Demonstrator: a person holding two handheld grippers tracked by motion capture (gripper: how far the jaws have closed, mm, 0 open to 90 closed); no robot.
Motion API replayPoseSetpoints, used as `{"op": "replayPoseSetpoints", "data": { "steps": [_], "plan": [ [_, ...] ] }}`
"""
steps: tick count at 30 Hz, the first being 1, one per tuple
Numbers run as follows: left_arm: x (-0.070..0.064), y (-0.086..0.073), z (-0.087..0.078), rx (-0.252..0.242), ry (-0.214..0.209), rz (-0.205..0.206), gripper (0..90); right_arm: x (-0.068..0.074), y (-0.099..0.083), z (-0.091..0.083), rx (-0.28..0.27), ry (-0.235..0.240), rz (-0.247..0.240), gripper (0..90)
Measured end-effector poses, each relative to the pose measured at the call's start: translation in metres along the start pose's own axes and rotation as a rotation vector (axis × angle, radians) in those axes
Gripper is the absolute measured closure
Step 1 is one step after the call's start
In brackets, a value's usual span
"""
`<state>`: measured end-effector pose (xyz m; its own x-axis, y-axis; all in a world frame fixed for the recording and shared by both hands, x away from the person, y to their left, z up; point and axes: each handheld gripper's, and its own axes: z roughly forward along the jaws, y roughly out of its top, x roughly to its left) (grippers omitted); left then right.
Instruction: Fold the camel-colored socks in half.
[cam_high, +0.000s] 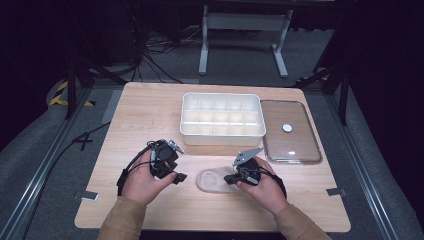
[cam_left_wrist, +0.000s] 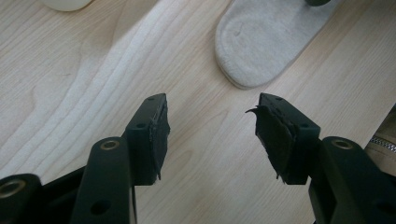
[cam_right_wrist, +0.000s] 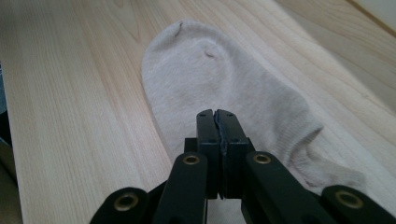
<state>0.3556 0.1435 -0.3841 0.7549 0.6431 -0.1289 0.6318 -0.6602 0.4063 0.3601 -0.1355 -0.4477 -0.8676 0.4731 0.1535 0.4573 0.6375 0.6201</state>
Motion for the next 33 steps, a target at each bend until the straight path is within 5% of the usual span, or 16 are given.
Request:
{"op": "replayPoseSetpoints", "data": {
  "steps": [7, 12, 14, 16, 26, 33],
  "plan": [
    [-0.002, 0.001, 0.008, -0.001, -0.019, -0.014, 45.0, -0.002, -0.004, 0.012, 0.061, 0.003, -0.012, 89.7],
    [0.002, -0.001, 0.013, -0.053, -0.067, -0.070, 46.4, -0.002, -0.005, 0.013, 0.056, 0.011, -0.017, 89.7],
    [0.001, 0.000, 0.015, -0.064, -0.062, -0.071, 47.8, -0.002, -0.005, 0.013, 0.060, 0.016, -0.022, 89.7],
    [-0.004, 0.002, 0.022, -0.045, -0.013, -0.058, 49.2, 0.001, -0.005, 0.014, 0.061, 0.042, -0.037, 89.7],
    [-0.010, 0.009, 0.057, -0.030, -0.026, -0.128, 51.9, 0.003, -0.005, 0.015, 0.057, 0.046, -0.059, 89.7],
    [-0.015, 0.014, 0.070, -0.004, -0.004, -0.092, 55.8, 0.002, -0.007, 0.015, 0.044, 0.049, -0.062, 89.6]
  ]
}}
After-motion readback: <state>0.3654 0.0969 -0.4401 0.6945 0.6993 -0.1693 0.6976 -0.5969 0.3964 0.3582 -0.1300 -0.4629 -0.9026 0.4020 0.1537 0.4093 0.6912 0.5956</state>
